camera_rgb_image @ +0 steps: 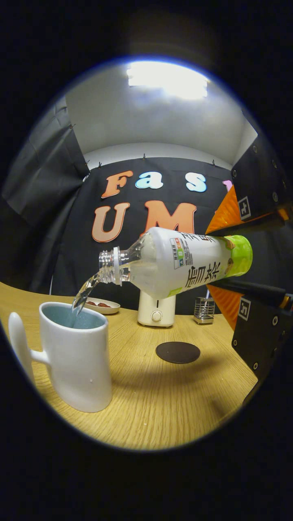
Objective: Take the bottle from table, then pour the juice into the cup, finally place the bottle on the coaster
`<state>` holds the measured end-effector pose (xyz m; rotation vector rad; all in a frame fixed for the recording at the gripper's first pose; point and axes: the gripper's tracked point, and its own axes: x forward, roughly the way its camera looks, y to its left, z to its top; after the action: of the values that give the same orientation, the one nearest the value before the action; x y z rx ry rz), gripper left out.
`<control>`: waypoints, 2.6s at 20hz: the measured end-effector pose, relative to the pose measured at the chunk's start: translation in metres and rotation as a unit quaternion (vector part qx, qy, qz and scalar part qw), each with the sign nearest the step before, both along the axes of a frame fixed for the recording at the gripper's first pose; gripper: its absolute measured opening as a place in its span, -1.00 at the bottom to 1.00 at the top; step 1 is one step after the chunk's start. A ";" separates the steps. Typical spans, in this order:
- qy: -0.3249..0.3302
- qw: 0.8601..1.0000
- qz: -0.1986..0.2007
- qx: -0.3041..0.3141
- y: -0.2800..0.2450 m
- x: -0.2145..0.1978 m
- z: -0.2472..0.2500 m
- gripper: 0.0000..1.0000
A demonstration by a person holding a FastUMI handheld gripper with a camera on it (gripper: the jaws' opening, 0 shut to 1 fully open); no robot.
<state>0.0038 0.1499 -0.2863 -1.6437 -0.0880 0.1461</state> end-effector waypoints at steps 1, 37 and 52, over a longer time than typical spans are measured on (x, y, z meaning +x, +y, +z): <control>-0.002 1.000 0.001 -0.002 0.000 0.000 0.001 0.09; -0.045 0.991 0.069 -0.109 0.007 0.006 0.015 0.09; -0.064 0.978 0.118 -0.159 0.017 0.007 0.020 0.08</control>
<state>0.0108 0.1668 -0.2660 -1.9581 -0.3756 0.2451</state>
